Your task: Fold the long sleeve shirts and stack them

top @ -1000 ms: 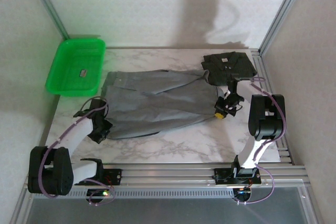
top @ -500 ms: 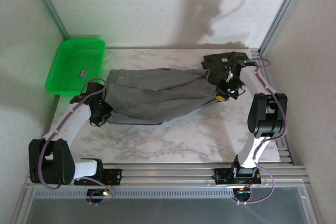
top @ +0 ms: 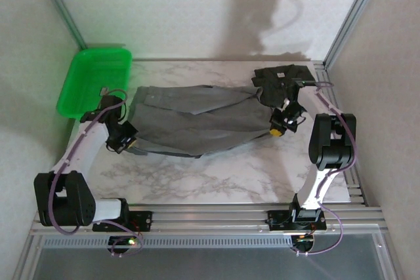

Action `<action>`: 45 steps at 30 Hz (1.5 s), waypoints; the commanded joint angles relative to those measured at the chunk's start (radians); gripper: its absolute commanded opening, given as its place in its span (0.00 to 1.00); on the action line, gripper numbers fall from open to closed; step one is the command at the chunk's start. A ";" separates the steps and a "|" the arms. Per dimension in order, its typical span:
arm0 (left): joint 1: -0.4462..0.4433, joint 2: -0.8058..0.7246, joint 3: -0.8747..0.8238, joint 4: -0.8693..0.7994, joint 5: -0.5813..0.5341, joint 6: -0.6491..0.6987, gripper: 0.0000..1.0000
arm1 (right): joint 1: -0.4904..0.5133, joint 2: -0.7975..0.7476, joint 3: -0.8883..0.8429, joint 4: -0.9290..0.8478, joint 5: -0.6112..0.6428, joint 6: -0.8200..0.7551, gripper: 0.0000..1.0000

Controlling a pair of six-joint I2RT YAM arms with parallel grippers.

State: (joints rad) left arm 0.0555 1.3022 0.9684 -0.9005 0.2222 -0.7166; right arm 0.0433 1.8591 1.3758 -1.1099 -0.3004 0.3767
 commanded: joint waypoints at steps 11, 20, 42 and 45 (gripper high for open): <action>0.009 -0.120 0.101 -0.144 -0.031 0.031 0.00 | -0.016 -0.115 0.003 -0.104 0.019 -0.016 0.00; 0.008 0.007 0.458 -0.279 -0.178 0.178 0.00 | -0.025 -0.124 0.025 -0.102 -0.023 -0.020 0.00; -0.039 -0.469 -0.371 -0.102 -0.011 -0.129 0.00 | -0.054 -0.073 -0.104 -0.092 0.043 -0.038 0.00; -0.039 -0.411 -0.365 -0.059 0.015 -0.111 0.00 | -0.055 -0.056 -0.069 -0.100 0.035 -0.041 0.00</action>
State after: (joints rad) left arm 0.0200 0.8589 0.6037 -1.0145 0.2142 -0.8062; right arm -0.0051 1.7798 1.2755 -1.1767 -0.2890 0.3504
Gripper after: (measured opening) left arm 0.057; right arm 0.045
